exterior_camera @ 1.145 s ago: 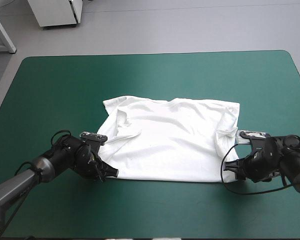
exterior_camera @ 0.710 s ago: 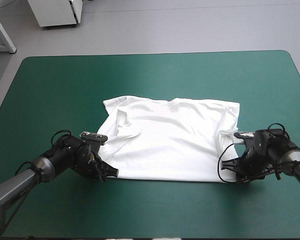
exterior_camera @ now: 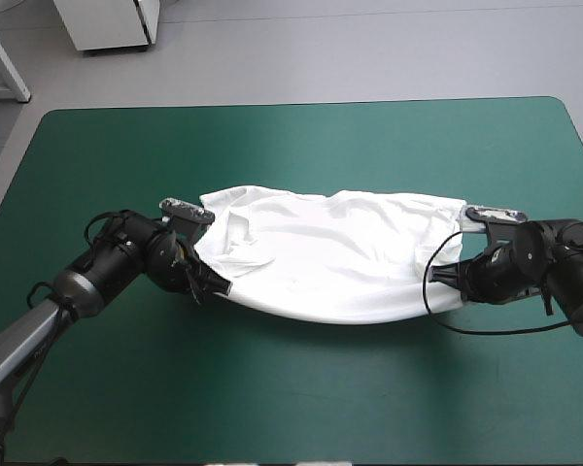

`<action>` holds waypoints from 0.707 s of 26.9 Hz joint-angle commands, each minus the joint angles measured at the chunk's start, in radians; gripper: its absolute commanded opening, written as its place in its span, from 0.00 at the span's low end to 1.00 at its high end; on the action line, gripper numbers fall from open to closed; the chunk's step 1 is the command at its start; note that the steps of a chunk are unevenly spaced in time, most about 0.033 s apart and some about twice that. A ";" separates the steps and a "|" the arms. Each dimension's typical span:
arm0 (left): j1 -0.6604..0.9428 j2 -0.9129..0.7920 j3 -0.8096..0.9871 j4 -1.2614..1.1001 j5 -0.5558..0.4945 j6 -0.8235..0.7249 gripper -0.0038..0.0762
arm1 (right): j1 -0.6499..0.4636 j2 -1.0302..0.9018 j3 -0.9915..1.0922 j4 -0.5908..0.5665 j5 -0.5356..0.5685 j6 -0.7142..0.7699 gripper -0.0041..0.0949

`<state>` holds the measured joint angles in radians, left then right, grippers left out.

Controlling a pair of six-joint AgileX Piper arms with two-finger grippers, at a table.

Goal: Fold the cloth

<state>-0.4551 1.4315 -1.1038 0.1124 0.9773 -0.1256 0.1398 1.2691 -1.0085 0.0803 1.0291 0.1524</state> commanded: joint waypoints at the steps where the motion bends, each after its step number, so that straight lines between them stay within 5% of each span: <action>1: 0.000 -0.029 -0.141 0.059 -0.060 0.004 0.04 | 0.001 -0.024 -0.117 -0.015 -0.067 0.000 0.02; 5: 0.024 -0.020 -0.204 0.164 -0.193 -0.037 0.04 | 0.001 0.013 -0.205 -0.069 -0.154 0.000 0.02; 19: 0.200 0.243 -0.469 0.086 -0.244 0.033 0.04 | -0.001 0.270 -0.430 -0.131 -0.253 0.000 0.02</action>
<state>-0.2638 1.6588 -1.4900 0.1849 0.7925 -0.0994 0.1406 1.5105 -1.3643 -0.0151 0.8255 0.1532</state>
